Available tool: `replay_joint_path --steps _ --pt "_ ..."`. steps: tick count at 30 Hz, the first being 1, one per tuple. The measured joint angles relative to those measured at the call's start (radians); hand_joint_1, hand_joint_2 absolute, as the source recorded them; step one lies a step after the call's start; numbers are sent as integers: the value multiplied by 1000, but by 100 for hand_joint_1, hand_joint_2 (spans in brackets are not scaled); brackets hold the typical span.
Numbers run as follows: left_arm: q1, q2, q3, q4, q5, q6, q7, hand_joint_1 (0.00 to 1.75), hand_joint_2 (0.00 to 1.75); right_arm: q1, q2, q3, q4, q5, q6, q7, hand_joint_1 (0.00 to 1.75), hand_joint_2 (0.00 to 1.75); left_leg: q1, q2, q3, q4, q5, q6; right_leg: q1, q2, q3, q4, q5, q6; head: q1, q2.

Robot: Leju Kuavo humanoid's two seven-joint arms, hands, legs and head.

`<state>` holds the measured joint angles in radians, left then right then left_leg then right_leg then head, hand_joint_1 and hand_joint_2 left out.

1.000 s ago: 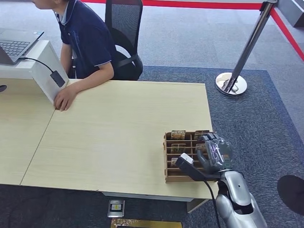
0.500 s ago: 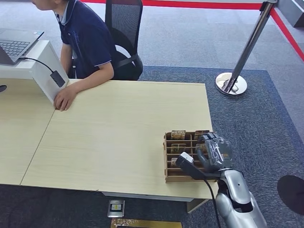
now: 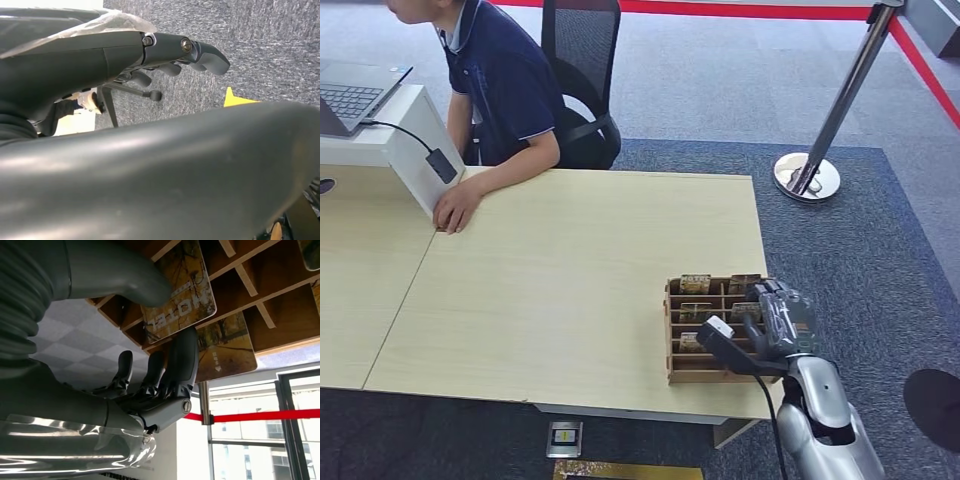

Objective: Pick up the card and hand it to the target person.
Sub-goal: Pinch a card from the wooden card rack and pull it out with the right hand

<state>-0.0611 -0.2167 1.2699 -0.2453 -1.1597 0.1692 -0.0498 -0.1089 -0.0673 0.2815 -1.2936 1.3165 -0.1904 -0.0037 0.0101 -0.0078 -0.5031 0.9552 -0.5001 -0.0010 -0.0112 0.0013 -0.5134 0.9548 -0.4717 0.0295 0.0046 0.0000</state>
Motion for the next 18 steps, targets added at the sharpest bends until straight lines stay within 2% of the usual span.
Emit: replay_joint_path --steps 2,4,5,18 --pt "0 0 0 0 -1 0 0 0 0 0 1 -5 0 1 0 0 150 175 0 0 0 0 0 0 0 0 0 0 0 0 0 0" --pt "0 0 0 0 -3 -1 0 0 0 0 2 -10 0 3 -1 0 171 175 0 0 0 0 0 0 0 0 0 0 0 0 0 0" --pt "-1 0 0 0 -4 -1 0 0 0 1 3 -12 0 4 -1 0 175 175 0 0 0 0 0 0 0 0 0 0 0 0 0 0" --pt "-2 0 0 0 -5 -2 -4 0 0 25 1 -22 -47 36 -35 -50 175 175 0 0 1 0 0 0 0 0 1 0 1 0 0 0"
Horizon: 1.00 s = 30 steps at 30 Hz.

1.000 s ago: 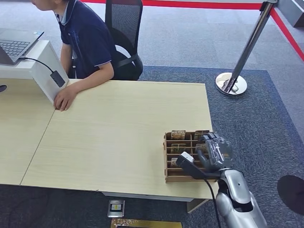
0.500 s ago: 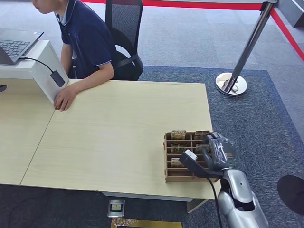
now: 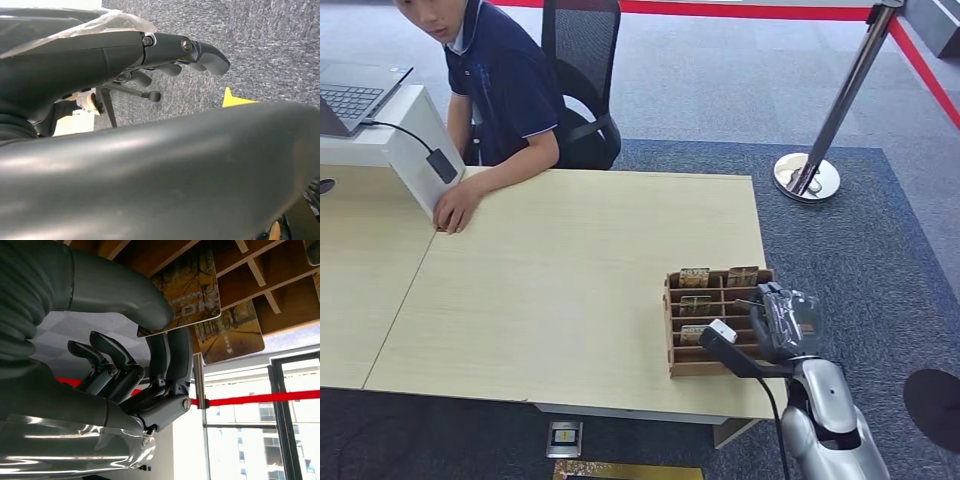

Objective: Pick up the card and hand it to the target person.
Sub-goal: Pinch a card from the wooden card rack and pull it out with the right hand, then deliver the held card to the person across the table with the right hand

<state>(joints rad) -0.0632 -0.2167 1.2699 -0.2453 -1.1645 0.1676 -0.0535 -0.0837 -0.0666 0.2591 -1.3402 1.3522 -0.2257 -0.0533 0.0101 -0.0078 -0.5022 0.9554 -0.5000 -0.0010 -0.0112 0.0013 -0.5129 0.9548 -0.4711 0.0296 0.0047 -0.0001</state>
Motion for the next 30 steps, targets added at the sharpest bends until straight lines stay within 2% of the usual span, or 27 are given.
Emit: replay_joint_path --steps 11,18,21,24,30 --pt "-1 1 0 0 -4 -6 -9 0 0 68 -28 -8 -224 -19 -33 -145 175 175 0 0 0 0 0 0 0 0 0 0 0 0 0 0" --pt "-2 4 -1 0 -17 -12 -14 0 0 47 -42 7 -311 -73 -31 -223 175 175 0 0 0 0 0 0 0 0 0 0 0 0 0 0" --pt "-5 7 -3 0 -27 -18 -15 0 0 -2 -41 40 -301 -102 -27 -241 175 175 0 0 0 0 0 0 0 0 1 1 0 0 0 0" --pt "-11 8 -6 0 -35 -26 -16 0 0 -103 -25 98 -236 -136 -24 -244 175 175 0 1 0 0 1 0 0 0 1 2 1 -1 0 0" --pt "-21 8 -11 1 -46 -33 -21 0 0 -340 77 226 6 -189 -50 -242 175 175 0 1 0 0 3 -2 0 0 -1 3 1 -2 0 0"
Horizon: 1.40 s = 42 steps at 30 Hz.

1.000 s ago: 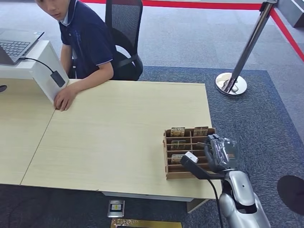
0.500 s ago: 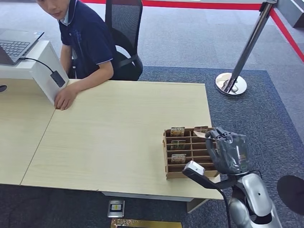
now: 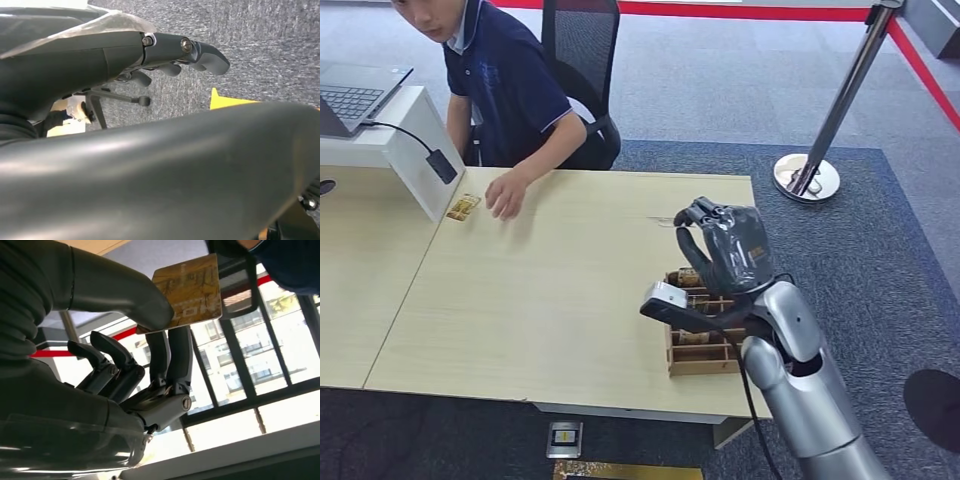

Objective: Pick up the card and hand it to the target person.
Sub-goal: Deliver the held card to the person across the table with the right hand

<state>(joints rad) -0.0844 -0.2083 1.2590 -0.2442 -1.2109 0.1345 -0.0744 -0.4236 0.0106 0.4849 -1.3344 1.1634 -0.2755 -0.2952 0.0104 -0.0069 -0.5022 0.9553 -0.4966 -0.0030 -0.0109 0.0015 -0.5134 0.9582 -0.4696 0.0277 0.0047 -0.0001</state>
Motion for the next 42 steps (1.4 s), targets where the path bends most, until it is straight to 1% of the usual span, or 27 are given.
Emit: replay_joint_path --steps 5,8,11,18,24,25,26,28,29,30,33,36,39,42 --pt "-3 0 -9 6 -7 -6 0 0 0 -139 102 65 194 7 -31 19 175 175 1 0 0 0 0 0 1 0 -1 1 0 0 0 0" --pt "-3 0 -11 9 -6 -6 0 0 0 -191 149 88 286 17 -51 25 175 175 1 0 -1 0 0 0 1 0 -1 1 0 0 0 0" --pt "-3 0 -12 13 -1 -4 0 0 0 -222 186 105 357 21 -68 26 175 175 0 0 -1 0 0 0 0 0 -1 1 0 0 0 0" --pt "-4 2 -10 16 18 9 3 0 0 -290 253 141 505 11 -94 17 175 175 0 0 -1 0 0 0 0 0 -2 1 0 0 0 0" --pt "-4 4 -10 17 24 12 1 0 0 -317 285 168 574 29 -111 32 175 175 0 0 -1 0 0 0 1 0 -2 1 0 0 0 0" --pt "-4 5 -10 17 24 12 -1 0 0 -319 288 172 581 32 -112 36 171 175 0 0 -1 0 0 0 1 0 -2 1 0 0 0 0" --pt "-4 5 -10 17 23 12 -3 0 0 -321 291 176 588 34 -113 40 136 175 0 0 -1 0 0 0 1 0 -2 1 0 0 0 0" --pt "-4 6 -10 18 21 12 -8 0 0 -323 295 180 599 29 -113 49 48 175 0 0 -1 0 0 0 0 0 -2 1 0 0 0 0" --pt "-4 6 -10 19 20 11 -11 0 0 -323 297 180 604 17 -114 52 9 175 0 0 -1 0 0 0 0 0 -2 1 0 0 0 0" --pt "-4 6 -10 19 20 11 -13 0 0 -323 297 179 607 -8 -115 52 0 175 0 0 -1 0 0 0 0 0 -2 0 0 0 0 0" --pt "-4 7 -10 19 24 11 -14 0 0 -310 296 155 599 -134 -109 29 0 175 0 0 -1 0 0 0 0 0 -2 0 0 0 0 0" --pt "-4 8 -10 19 33 13 -13 0 0 -270 287 111 541 -257 -91 -2 0 175 0 0 -1 1 0 0 0 0 -2 0 0 0 0 0" --pt "-4 8 -9 19 44 16 -13 0 0 -202 268 59 438 -348 -85 -18 0 175 0 0 -1 1 0 0 0 0 -2 0 0 0 0 0" --pt "-3 7 -6 19 57 21 -8 0 0 -94 239 -3 288 -432 -98 -33 0 175 0 -1 -1 1 0 0 0 0 -2 -2 0 0 0 0"
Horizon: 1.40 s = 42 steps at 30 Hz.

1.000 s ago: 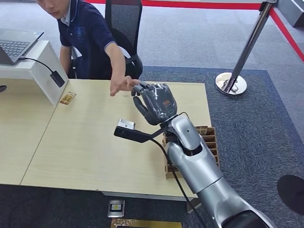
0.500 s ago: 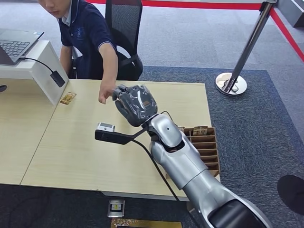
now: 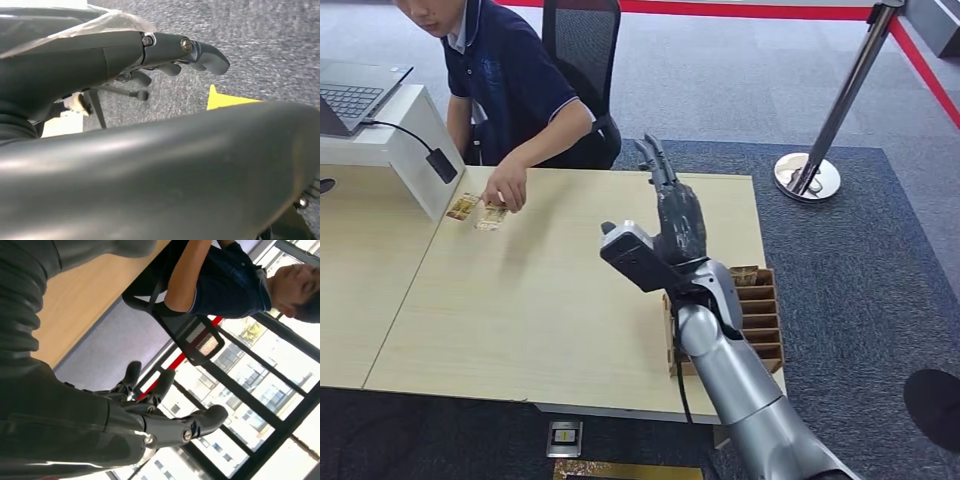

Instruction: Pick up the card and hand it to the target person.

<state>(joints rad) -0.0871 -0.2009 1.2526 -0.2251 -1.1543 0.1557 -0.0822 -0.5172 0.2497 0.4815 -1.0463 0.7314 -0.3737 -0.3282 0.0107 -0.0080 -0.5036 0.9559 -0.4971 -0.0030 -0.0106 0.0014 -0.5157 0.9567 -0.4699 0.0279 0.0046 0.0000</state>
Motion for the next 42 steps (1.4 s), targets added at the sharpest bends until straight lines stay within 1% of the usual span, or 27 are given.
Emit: replay_joint_path --steps 2,4,6,8,11,15,17,20,22,23,25,27,30,33,35,37,42 --pt "1 0 7 0 12 4 10 0 0 106 -24 -57 -125 -63 4 -12 0 175 0 -1 0 0 -1 1 0 0 1 -1 -1 1 0 0" --pt "4 -1 15 1 25 7 20 0 0 237 -48 -128 -259 -125 17 -28 0 175 0 -2 0 0 -2 2 0 0 2 -1 -2 2 0 0" --pt "7 -2 20 2 31 10 29 0 0 367 -64 -202 -379 -176 23 -50 0 87 0 -2 0 0 -3 2 0 0 1 -1 -2 2 1 0" --pt "9 -3 22 2 33 13 40 0 0 486 -72 -273 -486 -201 21 -70 0 0 0 -2 -1 0 -4 2 0 0 1 -1 -3 2 1 0" --pt "10 -6 26 2 29 17 64 0 0 618 -76 -371 -612 -221 17 -73 0 0 -1 -1 -1 0 -5 2 -1 0 1 -1 -3 2 1 0" --pt "13 -12 30 2 26 20 85 0 0 723 -63 -519 -683 -263 58 -47 0 0 -1 -1 0 0 -5 2 -1 0 1 -2 -3 2 1 0" --pt "15 -13 34 2 27 21 89 0 0 743 -47 -620 -680 -276 98 -44 0 0 -1 -1 0 0 -5 2 -1 0 1 -2 -3 2 0 0" --pt "16 -15 40 2 32 17 90 0 0 724 -28 -794 -606 -268 150 -12 0 0 -1 -1 1 0 -5 2 -1 0 3 -2 -3 2 0 0" --pt "16 -17 42 2 37 6 87 0 0 681 -31 -917 -477 -239 160 34 0 0 -1 -1 2 0 -4 2 -1 0 4 -2 -3 3 0 0" --pt "15 -17 43 2 39 -2 84 0 0 653 -41 -974 -385 -216 157 55 0 0 -1 -1 2 0 -4 2 -1 0 4 -2 -3 3 1 0" --pt "14 -18 44 2 43 -19 77 0 0 593 -74 -1075 -164 -184 152 70 0 0 -1 -1 3 0 -4 2 -1 0 5 -2 -2 3 1 0" --pt "14 -19 44 2 44 -32 74 0 0 540 -111 -1157 62 -165 145 76 0 0 -1 -1 3 0 -4 2 -1 0 5 -2 -2 3 1 0" --pt "13 -19 44 3 44 -41 75 0 0 490 -151 -1228 327 -136 145 137 0 0 -1 -1 3 0 -4 2 -1 0 4 -2 -2 3 1 0" --pt "12 -21 44 3 44 -48 77 0 0 463 -167 -1264 512 -134 197 248 0 0 0 -1 3 -1 -5 2 0 0 4 -2 -3 2 1 0" --pt "12 -22 44 3 45 -53 77 0 87 456 -167 -1280 606 -131 240 330 0 0 0 -1 3 -1 -5 2 0 0 4 -2 -4 1 1 0" --pt "12 -22 45 3 51 -56 78 0 175 457 -163 -1290 676 -124 268 386 0 0 1 -1 3 -1 -5 2 1 0 4 -2 -4 1 1 0" --pt "12 -23 52 5 63 -72 68 0 175 458 -152 -1295 765 -107 316 460 0 0 0 -1 2 -1 -5 2 0 0 4 -2 -4 1 1 0"
